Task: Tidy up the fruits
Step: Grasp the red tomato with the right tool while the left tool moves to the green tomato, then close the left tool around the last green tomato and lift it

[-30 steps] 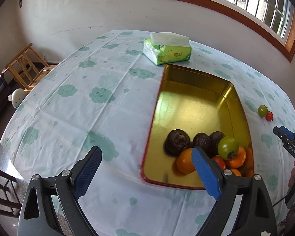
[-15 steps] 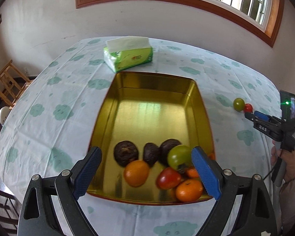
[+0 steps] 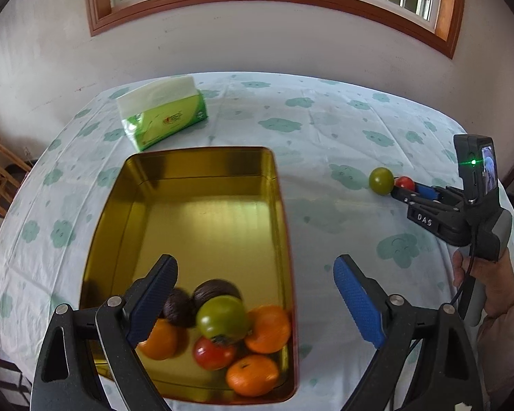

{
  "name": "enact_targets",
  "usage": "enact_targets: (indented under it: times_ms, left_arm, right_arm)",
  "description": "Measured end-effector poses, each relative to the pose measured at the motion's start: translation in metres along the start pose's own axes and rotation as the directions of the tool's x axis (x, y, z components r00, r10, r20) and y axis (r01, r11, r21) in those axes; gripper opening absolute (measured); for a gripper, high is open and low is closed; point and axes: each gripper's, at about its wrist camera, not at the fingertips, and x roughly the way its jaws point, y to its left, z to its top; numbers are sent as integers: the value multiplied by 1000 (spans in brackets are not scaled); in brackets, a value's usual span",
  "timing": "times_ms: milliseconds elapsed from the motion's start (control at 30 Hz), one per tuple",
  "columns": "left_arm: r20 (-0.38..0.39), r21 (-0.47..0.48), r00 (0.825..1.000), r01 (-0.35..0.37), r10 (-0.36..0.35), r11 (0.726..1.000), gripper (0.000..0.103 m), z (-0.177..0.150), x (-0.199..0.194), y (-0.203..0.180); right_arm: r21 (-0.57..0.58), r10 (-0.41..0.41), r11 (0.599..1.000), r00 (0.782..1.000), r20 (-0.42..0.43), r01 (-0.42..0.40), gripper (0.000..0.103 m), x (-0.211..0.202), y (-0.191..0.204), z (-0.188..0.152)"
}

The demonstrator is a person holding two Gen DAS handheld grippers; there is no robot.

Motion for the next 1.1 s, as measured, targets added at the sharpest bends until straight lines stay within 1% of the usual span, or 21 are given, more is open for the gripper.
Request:
enact_targets:
  times_ms: [233,400,567,633,767,933,1100]
  left_arm:
    - [18,31,1000,13,-13,999,90,15,13,-32]
    - [16,51,1000,25,-26,998,90,24,27,-57]
    - [22,75,998,60,-61,995,90,34,45,-84]
    - [25,86,998,62,-65,994,90,37,54,-94]
    - [16,101,997,78,-80,992,90,45,70,-108]
    - [3,108,996,88,-89,990,90,54,87,-120]
    - [-24,108,994,113,-111,988,83,58,102,-128]
  right_arm:
    - [27,6,1000,1000,6,-6,33,-7,-8,-7]
    - [72,-23,997,1000,7,22,33,-19,-30,-23]
    - [120,-77,990,997,1,77,33,-36,-58,-44]
    - [149,-92,985,996,-1,91,33,-42,-70,-52]
    - [182,-143,973,990,-14,143,33,-54,-90,-67]
    - [218,-153,964,988,-19,153,33,-66,-105,-81]
    - [210,-165,963,986,-23,166,33,-65,-104,-80]
